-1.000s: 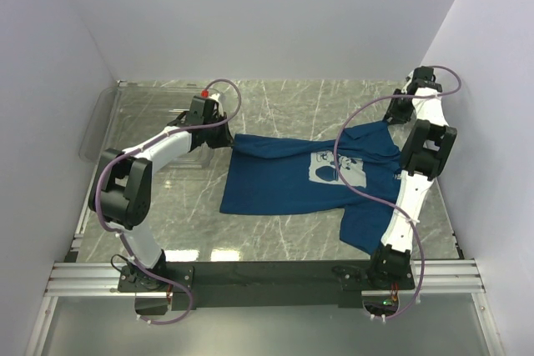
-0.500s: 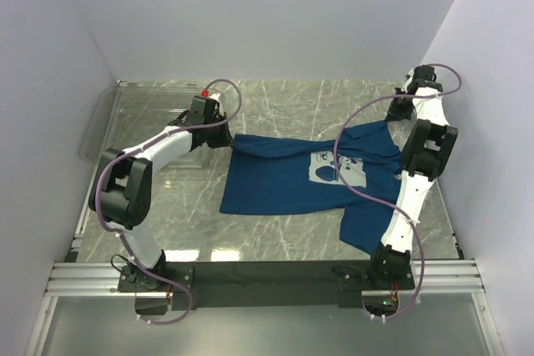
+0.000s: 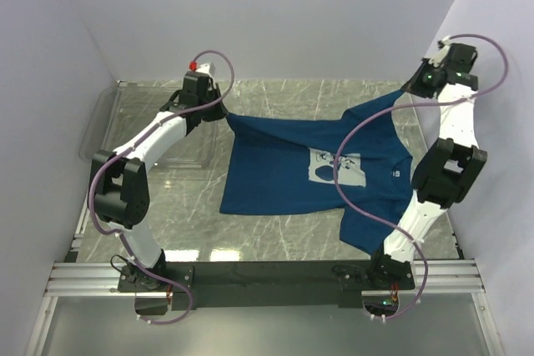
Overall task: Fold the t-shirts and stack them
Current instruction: Flatten the tshirt out
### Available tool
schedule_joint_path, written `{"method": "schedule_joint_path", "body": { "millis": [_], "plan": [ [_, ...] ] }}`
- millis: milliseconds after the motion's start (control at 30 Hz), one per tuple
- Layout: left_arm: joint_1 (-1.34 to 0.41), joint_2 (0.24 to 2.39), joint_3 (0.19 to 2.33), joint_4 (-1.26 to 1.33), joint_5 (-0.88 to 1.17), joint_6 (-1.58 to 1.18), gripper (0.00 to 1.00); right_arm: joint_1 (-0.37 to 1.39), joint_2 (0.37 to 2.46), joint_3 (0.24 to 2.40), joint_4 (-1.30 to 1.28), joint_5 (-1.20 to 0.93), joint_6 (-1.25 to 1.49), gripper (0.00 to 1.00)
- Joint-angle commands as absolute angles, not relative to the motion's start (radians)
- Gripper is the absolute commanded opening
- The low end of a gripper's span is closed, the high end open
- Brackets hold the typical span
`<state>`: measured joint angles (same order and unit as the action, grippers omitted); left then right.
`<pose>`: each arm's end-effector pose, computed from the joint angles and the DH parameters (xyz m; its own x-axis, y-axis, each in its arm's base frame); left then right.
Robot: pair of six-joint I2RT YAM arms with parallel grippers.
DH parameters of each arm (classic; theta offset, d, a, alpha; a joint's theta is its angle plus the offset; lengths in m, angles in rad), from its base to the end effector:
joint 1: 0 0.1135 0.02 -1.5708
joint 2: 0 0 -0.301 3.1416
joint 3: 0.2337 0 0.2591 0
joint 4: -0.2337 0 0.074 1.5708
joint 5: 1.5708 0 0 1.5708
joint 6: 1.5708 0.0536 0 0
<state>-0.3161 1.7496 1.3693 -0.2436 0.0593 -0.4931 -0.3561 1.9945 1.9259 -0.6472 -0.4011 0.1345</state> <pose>0.4109 -0.1377 0.2974 -0.6576 -0.2821 -0.6985 0.0508 0.9085 -0.4147 0.4688 -0.1520 0.3495 -0.6035 0.3562 -0.7134 0.1269 0.9262 0.3551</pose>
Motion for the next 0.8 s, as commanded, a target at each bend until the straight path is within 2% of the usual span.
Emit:
{"method": "schedule_joint_path", "body": {
  "millis": [0, 367, 767],
  "plan": [
    [-0.299, 1.756, 1.45, -0.184, 0.02, -0.48, 0.0, -0.399, 1.901, 1.891, -0.58, -0.482, 0.184, 0.0],
    [-0.282, 1.813, 1.568, -0.149, 0.006, -0.459, 0.0, -0.479, 1.747, 1.806, -0.535, -0.603, 0.244, 0.0],
    [-0.282, 1.816, 1.625, -0.104, -0.024, -0.449, 0.0, -0.505, 1.634, 1.824, -0.509, -0.686, 0.282, 0.0]
  ]
}}
